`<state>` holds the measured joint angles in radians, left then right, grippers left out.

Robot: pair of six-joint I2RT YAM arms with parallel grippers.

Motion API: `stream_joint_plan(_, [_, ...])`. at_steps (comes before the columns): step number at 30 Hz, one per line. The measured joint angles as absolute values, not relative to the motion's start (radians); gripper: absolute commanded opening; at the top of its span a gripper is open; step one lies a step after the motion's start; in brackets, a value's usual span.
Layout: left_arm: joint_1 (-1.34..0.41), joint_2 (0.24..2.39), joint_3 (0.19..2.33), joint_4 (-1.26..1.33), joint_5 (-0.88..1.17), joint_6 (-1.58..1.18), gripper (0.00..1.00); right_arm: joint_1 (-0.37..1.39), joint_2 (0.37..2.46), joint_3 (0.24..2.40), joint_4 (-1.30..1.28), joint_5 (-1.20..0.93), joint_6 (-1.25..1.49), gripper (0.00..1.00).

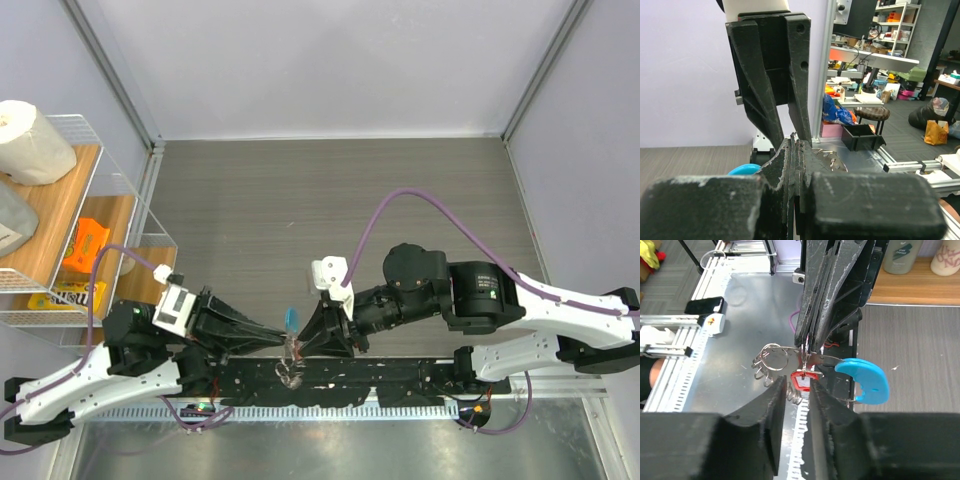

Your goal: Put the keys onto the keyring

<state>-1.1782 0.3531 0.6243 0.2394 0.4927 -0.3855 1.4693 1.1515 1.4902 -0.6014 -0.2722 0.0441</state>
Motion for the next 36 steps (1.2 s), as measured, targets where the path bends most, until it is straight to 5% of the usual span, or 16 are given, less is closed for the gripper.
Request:
stream_joint_plan(7, [-1.178, 0.353, 0.624, 0.253, 0.485, -0.385, 0.0, 1.469, 1.151, 1.537, -0.632, -0.249, 0.032, 0.41])
stream_joint_plan(36, [-1.178, 0.335, 0.624, 0.258, 0.471, -0.386, 0.0, 1.47, 1.238, 1.642, -0.664, -0.235, 0.016, 0.37])
